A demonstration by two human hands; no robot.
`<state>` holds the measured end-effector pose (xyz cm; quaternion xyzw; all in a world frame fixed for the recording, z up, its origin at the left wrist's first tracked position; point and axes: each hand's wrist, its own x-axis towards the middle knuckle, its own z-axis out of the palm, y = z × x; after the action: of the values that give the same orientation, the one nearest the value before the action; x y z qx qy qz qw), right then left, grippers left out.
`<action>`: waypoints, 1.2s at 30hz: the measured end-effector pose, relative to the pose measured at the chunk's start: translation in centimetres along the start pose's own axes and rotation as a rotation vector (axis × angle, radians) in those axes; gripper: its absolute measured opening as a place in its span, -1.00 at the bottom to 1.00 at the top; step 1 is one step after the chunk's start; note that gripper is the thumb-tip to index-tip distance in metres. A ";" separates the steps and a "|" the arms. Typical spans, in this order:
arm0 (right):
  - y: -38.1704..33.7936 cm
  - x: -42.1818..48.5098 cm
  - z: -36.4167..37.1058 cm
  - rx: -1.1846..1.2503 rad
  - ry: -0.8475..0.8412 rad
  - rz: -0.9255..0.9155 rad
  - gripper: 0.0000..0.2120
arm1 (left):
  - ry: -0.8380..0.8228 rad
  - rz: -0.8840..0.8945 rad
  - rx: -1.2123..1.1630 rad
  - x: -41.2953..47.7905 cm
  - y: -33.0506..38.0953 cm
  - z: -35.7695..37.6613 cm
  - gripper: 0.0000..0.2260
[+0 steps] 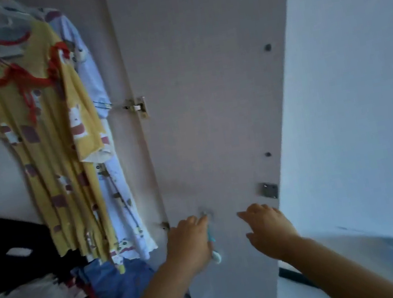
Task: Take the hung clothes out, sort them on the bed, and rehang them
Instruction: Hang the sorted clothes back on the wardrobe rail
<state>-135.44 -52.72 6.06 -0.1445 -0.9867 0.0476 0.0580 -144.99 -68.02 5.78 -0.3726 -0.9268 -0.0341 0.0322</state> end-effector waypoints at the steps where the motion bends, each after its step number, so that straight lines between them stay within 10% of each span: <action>1: 2.0 -2.3 0.2 0.007 -0.004 0.061 -0.55 | -0.012 0.056 -0.006 -0.4 2.6 0.8 -0.49; 16: 23.9 -57.1 -2.2 0.005 0.068 1.098 -0.62 | -0.219 0.999 -0.043 -21.4 52.1 5.0 -0.47; 36: 14.0 -113.3 -3.2 0.015 0.188 2.248 -0.60 | -0.386 2.193 0.045 -75.9 88.9 6.4 -0.46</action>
<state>-23.35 -72.04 -3.68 -0.9535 -0.2881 0.0675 0.0570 -28.96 -55.69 -3.55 -0.9881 -0.0857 0.0881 -0.0929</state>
